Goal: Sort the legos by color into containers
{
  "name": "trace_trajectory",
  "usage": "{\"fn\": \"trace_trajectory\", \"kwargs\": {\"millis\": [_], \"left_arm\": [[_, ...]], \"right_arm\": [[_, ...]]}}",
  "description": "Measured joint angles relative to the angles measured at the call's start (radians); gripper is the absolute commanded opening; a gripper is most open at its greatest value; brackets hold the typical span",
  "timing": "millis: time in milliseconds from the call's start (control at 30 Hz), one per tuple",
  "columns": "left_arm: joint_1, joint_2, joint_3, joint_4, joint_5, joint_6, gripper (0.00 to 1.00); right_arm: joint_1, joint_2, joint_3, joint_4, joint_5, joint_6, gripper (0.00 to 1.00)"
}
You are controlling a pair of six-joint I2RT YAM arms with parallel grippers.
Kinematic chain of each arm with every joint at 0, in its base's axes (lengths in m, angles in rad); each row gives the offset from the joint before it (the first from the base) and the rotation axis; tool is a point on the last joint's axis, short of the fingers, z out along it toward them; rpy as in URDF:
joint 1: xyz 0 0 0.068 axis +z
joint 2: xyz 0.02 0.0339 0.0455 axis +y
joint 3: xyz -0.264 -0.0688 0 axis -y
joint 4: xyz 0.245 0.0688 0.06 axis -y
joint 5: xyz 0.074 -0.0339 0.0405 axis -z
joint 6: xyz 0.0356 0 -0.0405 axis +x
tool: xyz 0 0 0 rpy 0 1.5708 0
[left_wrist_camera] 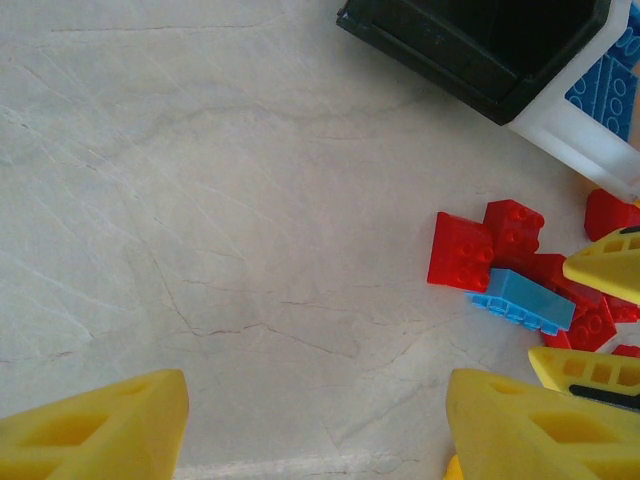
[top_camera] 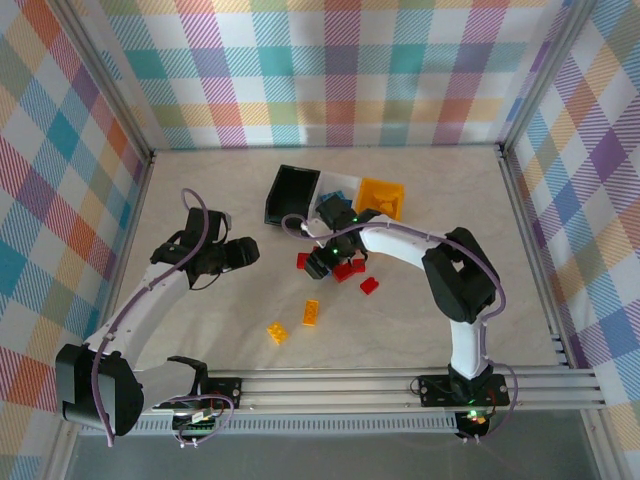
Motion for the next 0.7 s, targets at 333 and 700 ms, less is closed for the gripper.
{"fn": "trace_trajectory", "kwargs": {"millis": [333,700], "left_arm": [[0.000,0.000,-0.006,0.000,0.000,0.000,0.70],[0.004,0.000,-0.006,0.000,0.005,0.000,0.70]], "right_arm": [[0.015,-0.001,0.000,0.000,0.010,-0.001,0.70],[0.076,-0.056,-0.034,0.008,0.076,-0.001,0.71]]}}
